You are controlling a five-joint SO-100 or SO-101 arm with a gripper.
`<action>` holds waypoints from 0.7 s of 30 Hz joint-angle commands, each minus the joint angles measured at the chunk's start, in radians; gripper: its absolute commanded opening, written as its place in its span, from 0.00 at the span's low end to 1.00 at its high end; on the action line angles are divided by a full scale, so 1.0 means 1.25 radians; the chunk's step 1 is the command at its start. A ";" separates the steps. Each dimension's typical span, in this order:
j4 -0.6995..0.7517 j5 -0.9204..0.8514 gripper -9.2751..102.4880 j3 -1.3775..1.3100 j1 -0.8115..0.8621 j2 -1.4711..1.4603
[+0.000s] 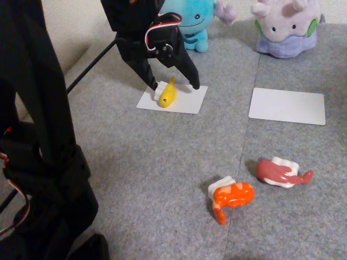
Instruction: Wooper wants to eat egg sudhi, and Goomy wants to eat shrimp sushi
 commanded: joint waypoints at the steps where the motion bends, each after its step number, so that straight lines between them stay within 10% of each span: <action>1: 0.021 -0.002 0.38 -0.023 0.001 0.023; 21: 0.442 -0.069 0.38 -0.015 0.047 0.648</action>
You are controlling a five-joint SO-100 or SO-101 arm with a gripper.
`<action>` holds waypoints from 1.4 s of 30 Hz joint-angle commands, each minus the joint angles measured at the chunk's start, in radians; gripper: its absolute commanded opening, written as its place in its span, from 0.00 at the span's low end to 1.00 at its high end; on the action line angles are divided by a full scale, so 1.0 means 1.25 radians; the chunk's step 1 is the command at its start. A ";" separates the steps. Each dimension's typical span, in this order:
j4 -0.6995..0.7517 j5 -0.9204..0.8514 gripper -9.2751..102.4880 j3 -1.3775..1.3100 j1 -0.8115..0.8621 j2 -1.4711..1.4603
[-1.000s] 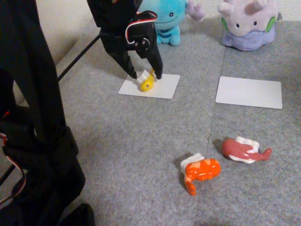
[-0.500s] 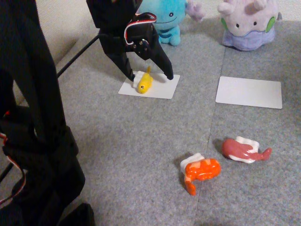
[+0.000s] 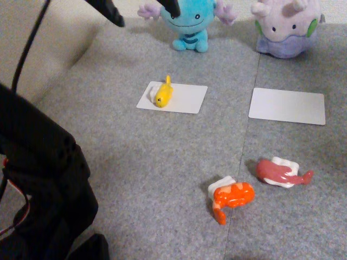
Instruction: Wooper wants to eat egg sudhi, and Goomy wants to eat shrimp sushi
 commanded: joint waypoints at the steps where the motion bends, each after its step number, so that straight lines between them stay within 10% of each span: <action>1: 0.040 -0.033 0.38 -0.015 0.053 0.079; 21: 0.150 -0.391 0.38 0.074 0.601 0.038; 42: -0.039 -0.417 0.38 0.279 0.717 -0.191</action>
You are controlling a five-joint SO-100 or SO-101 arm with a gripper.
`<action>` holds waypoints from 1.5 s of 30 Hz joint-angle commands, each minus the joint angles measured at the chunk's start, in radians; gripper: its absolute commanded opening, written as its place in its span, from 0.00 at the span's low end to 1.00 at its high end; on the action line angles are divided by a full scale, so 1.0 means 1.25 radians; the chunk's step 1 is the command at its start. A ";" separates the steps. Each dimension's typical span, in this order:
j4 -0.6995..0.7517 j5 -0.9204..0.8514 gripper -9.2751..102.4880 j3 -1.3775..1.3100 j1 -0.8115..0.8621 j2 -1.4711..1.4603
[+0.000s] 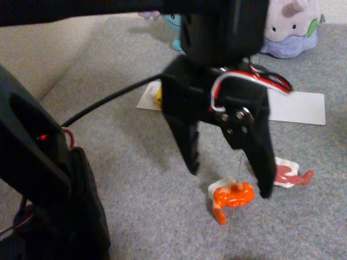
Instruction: Wooper wants to eat egg sudhi, and Goomy wants to eat shrimp sushi
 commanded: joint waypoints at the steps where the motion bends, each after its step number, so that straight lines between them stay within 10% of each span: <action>1: -0.047 0.053 0.38 -0.004 0.010 -0.031; 45: -0.309 0.229 0.37 0.195 -0.124 -0.081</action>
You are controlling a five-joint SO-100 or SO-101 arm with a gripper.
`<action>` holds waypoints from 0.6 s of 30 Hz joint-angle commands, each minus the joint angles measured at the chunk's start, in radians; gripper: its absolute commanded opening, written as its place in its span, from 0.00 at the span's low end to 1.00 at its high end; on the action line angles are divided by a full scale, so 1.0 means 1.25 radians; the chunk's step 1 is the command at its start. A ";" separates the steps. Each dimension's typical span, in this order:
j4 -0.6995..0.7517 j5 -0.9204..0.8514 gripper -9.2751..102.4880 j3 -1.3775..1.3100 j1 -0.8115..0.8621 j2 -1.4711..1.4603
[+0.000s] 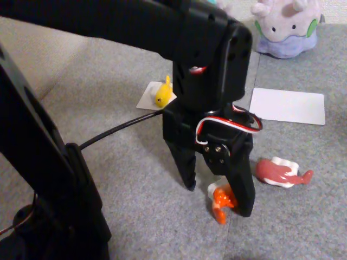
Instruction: Wooper wants to eat egg sudhi, and Goomy wants to eat shrimp sushi
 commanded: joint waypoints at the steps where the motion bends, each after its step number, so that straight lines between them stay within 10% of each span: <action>1: -0.009 -0.006 0.37 0.002 0.002 0.031; 18: -0.056 -0.021 0.29 0.000 0.015 0.037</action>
